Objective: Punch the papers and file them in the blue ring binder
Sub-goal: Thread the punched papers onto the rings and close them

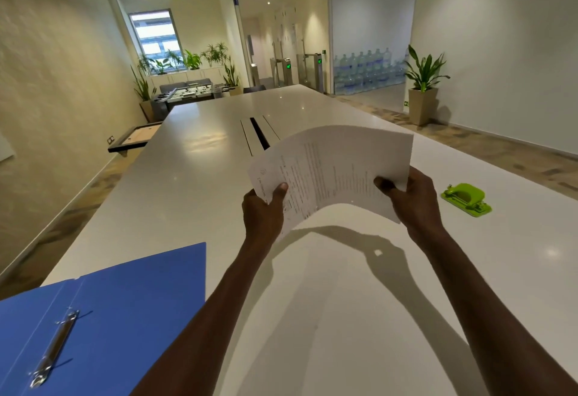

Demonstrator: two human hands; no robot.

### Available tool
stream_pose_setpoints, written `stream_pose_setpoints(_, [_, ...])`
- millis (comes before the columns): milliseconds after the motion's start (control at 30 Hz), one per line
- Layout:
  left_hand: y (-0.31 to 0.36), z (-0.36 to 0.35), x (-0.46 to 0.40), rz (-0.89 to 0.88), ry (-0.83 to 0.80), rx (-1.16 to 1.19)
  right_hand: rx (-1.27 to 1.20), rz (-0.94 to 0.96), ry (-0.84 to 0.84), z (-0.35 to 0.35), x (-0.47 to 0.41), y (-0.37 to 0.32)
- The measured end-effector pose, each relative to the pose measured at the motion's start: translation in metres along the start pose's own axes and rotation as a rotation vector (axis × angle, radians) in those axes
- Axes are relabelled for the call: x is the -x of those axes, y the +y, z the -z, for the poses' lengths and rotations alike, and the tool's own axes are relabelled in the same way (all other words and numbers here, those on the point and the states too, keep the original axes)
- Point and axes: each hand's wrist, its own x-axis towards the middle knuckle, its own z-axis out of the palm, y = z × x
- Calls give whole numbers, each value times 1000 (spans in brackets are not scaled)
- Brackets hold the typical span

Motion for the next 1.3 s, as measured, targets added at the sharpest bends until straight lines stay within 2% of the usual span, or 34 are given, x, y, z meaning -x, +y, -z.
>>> stream_pose_setpoints(233, [-46, -3, 22, 122, -38, -111, 105, -265, -98, -18, 39, 53])
stream_pose_setpoints(400, [-46, -2, 13, 111, -47, -135, 99, -243, -85, -19, 33, 46])
stream_pose_setpoints(600, [-54, 2, 9, 56, -59, -254, 125, -306, -124, -22, 36, 56])
stream_pose_setpoints(700, [-42, 6, -1, -8, -76, -313, 113, -275, -82, -18, 25, 47])
stream_pose_setpoints(800, [-23, 11, -13, -86, -92, -369, 82, -258, 39, -14, 12, 29])
stream_pose_setpoints(867, [-9, 15, -20, -163, -114, -409, 97, -170, 144, -11, 3, 16])
stream_pose_setpoints(1000, [20, 19, -32, -297, -165, -537, 437, 139, 275, -2, -9, -9])
stream_pose_setpoints(1133, [40, 22, -38, -426, -258, -650, 637, 386, 115, -1, -19, -25])
stream_pose_setpoints(1200, [48, 21, -38, -458, -291, -691, 638, 411, 9, -3, -20, -29])
stream_pose_setpoints(1300, [60, 22, -36, -526, -339, -725, 523, 327, -84, -7, -16, -38])
